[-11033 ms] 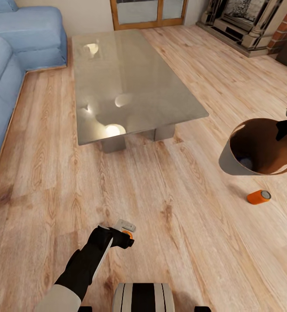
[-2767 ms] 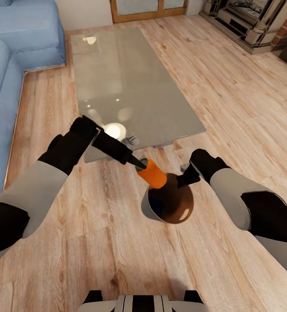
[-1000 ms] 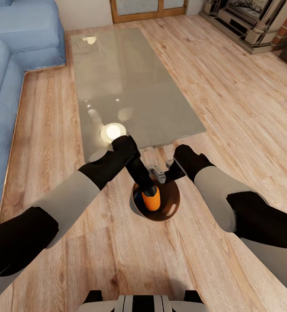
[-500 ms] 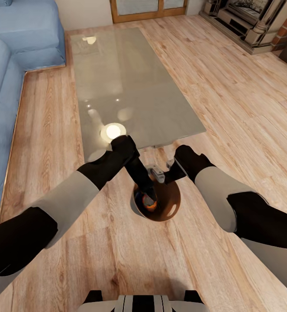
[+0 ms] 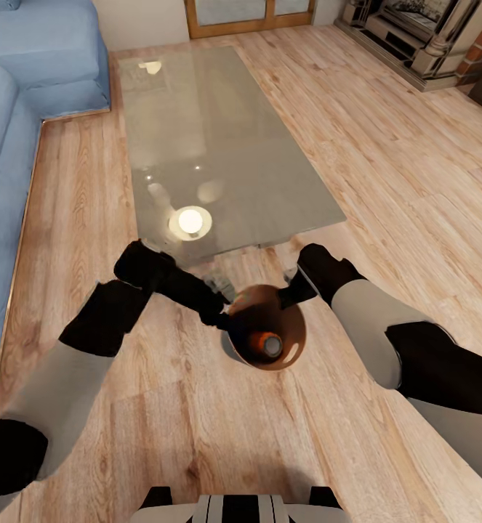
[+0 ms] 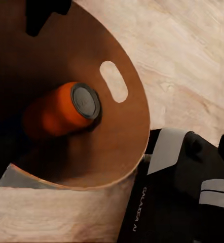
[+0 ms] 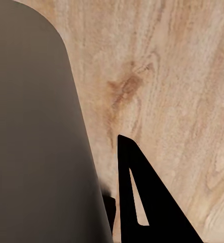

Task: Put the three can of soda from the living room inside the tash can in the kitchen.

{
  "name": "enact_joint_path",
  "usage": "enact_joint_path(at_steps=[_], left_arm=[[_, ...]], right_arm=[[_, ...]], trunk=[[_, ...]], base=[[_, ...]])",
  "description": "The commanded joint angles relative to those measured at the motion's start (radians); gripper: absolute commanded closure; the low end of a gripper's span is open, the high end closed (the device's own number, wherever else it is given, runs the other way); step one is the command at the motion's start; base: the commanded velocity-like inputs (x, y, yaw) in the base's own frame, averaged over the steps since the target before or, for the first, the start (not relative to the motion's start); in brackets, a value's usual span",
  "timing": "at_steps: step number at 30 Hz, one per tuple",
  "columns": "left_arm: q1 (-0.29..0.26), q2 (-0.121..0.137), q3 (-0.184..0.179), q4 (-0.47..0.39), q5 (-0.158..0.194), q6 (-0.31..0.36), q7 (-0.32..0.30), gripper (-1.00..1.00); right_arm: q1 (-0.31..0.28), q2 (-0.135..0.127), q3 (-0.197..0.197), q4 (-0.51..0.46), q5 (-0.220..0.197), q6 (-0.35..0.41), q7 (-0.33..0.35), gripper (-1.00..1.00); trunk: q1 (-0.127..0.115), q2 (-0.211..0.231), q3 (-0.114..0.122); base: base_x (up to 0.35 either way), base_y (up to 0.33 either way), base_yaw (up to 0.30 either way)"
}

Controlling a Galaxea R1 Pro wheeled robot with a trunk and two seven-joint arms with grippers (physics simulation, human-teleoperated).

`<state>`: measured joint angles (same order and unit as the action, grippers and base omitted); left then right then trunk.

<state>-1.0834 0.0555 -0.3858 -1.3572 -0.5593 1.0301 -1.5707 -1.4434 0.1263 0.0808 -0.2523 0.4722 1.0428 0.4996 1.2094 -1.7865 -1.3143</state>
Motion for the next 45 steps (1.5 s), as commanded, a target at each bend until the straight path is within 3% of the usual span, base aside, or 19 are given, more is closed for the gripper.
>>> enact_joint_path(at_steps=[1, 2, 3, 6, 8, 9, 11, 13, 14, 16, 17, 19, 23, 28, 29, 31, 36, 40, 45], left_arm=[[0.019, 0.018, 0.032, -0.009, 0.023, -0.015, 0.000, -1.00], [0.034, 0.031, 0.061, -0.015, 0.042, -0.030, 0.000, -1.00], [0.062, 0.059, 0.120, -0.024, 0.079, -0.060, 0.000, -1.00], [0.120, 0.098, 0.248, -0.030, 0.141, -0.120, 0.000, -1.00], [0.183, 0.115, 0.381, -0.026, 0.182, -0.194, 0.000, -1.00], [0.197, 0.117, 0.416, -0.024, 0.188, -0.215, 0.000, -1.00], [0.249, 0.122, 0.566, -0.020, 0.203, -0.287, 0.000, -1.00], [0.264, 0.123, 0.634, -0.013, 0.207, -0.309, 0.000, -1.00], [0.273, 0.124, 0.693, 0.000, 0.208, -0.324, 0.000, -1.00], [0.284, 0.121, 0.763, 0.025, 0.205, -0.342, 0.000, -1.00], [0.290, 0.119, 0.780, 0.037, 0.204, -0.352, 0.001, -1.00], [0.320, 0.116, 0.798, 0.063, 0.204, -0.384, 0.084, -1.00], [0.368, 0.111, 0.806, 0.083, 0.208, -0.423, 0.230, -1.00], [0.424, 0.047, 0.808, 0.121, 0.203, -0.543, 0.460, -1.00], [0.431, 0.026, 0.807, 0.171, 0.203, -0.594, 0.541, -1.00], [0.435, 0.014, 0.808, 0.251, 0.204, -0.640, 0.620, -1.00], [0.437, 0.006, 0.805, 0.313, 0.204, -0.702, 0.744, -1.00], [0.438, 0.004, 0.804, 0.325, 0.202, -0.733, 0.780, -1.00], [0.438, 0.002, 0.803, 0.328, 0.201, -0.742, 0.790, -1.00]], right_arm=[[0.000, -0.006, -0.004, 0.000, -0.022, 0.004, 0.002, 1.00], [0.000, -0.012, -0.004, 0.001, -0.022, 0.004, 0.004, 1.00], [0.000, -0.027, -0.005, 0.001, -0.024, 0.004, 0.007, 1.00], [0.001, -0.061, -0.024, 0.001, -0.025, 0.004, 0.012, 1.00], [0.002, -0.098, -0.070, 0.002, -0.025, 0.004, 0.014, 1.00], [0.003, -0.109, -0.078, 0.003, -0.025, 0.004, 0.015, 1.00], [0.016, -0.154, -0.098, 0.005, -0.024, 0.004, 0.015, 1.00], [0.026, -0.176, -0.103, 0.004, -0.025, 0.004, 0.016, 1.00], [0.034, -0.198, -0.106, 0.004, -0.024, 0.004, 0.016, 1.00], [0.053, -0.240, -0.109, 0.003, -0.024, 0.004, 0.017, 1.00], [0.066, -0.257, -0.110, 0.001, -0.023, 0.004, 0.017, 1.00], [0.093, -0.276, -0.108, -0.002, -0.019, 0.004, 0.017, 1.00], [0.129, -0.286, -0.108, -0.009, -0.017, 0.004, 0.018, 1.00], [0.246, -0.308, -0.110, -0.133, -0.021, -0.048, 0.034, 1.00], [0.304, -0.319, -0.111, -0.202, -0.021, -0.070, 0.063, 1.00], [0.370, -0.345, -0.110, -0.297, -0.022, -0.087, 0.120, 1.00], [0.483, -0.388, -0.112, -0.474, -0.018, -0.147, 0.260, 1.00], [0.560, -0.408, -0.117, -0.548, -0.020, -0.164, 0.290, 1.00], [0.614, -0.414, -0.182, -0.584, -0.022, -0.241, 0.314, 1.00]], trunk=[[0.000, 0.000, 0.000], [0.000, 0.000, 0.000], [0.000, 0.000, 0.000], [0.000, 0.000, 0.000], [0.000, 0.000, 0.000], [0.000, 0.000, 0.000], [0.000, 0.000, 0.000], [0.000, 0.000, 0.000], [0.000, 0.000, 0.000], [0.000, 0.000, 0.000], [0.000, 0.000, 0.000], [0.000, 0.000, 0.000], [0.000, 0.000, 0.000], [-0.015, 0.028, 0.013], [-0.019, 0.035, 0.016], [-0.027, 0.049, 0.022], [-0.035, 0.063, 0.028], [-0.035, 0.063, 0.028], [-0.054, 0.098, 0.044]], base=[[0.000, 0.000, 0.000], [0.000, 0.000, 0.000], [0.000, 0.000, 0.000], [0.000, 0.000, 0.000], [0.000, 0.000, 0.000], [0.000, 0.000, 0.000], [0.000, 0.000, 0.000], [0.000, 0.000, 0.000], [0.000, 0.000, 0.000], [0.000, 0.000, 0.000], [0.000, 0.000, 0.000], [0.000, 0.000, 0.000], [0.000, 0.000, 0.000], [0.000, 0.000, 0.000], [0.000, 0.000, 0.000], [0.000, 0.000, 0.000], [0.000, 0.000, 0.000], [0.000, 0.000, 0.000], [0.000, 0.000, 0.000]])
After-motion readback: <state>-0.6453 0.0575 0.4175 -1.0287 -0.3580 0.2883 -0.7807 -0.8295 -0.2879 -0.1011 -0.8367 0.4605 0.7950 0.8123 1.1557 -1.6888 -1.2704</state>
